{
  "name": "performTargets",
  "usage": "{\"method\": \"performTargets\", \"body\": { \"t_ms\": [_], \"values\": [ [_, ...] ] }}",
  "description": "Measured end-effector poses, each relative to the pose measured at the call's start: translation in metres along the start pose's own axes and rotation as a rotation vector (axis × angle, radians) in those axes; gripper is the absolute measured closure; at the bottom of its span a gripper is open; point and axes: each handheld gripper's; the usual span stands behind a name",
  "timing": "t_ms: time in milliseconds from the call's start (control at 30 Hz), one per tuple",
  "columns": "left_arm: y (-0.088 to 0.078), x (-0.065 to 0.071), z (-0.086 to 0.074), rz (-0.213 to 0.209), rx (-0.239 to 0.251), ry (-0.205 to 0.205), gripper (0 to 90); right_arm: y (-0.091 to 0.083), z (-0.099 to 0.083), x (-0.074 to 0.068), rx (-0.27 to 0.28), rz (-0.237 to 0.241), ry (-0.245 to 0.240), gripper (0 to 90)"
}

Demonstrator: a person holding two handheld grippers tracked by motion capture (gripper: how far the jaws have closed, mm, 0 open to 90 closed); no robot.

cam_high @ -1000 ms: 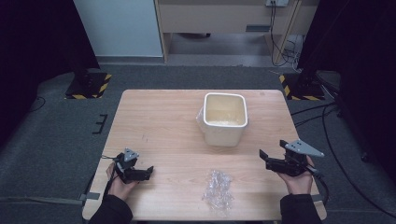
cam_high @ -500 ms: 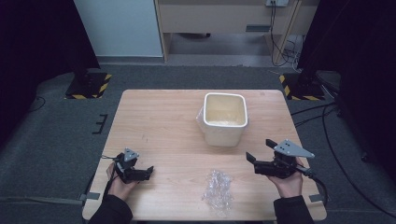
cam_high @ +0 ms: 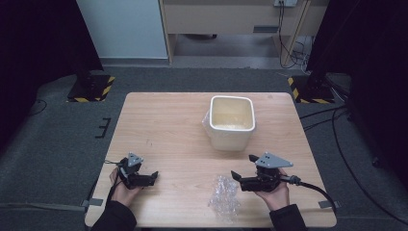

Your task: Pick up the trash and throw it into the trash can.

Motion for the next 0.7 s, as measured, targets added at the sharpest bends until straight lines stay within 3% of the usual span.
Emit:
{"method": "performTargets", "body": {
  "t_ms": [367,700],
  "values": [
    [0.0,0.0,0.0,0.0,0.0,0.0,0.0,0.023,-0.032,-0.017,-0.128,0.052,-0.002,10.9],
    [0.0,0.0,0.0,0.0,0.0,0.0,0.0,0.036,-0.056,-0.025,-0.259,0.108,-0.03,19.6]
  ]
}}
Point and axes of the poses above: each handheld gripper's, and its own axes: y roughly forward along the jaws, z roughly out of its top, x roughly to its right, and after that the axes turned 13 degrees about x, right-handed
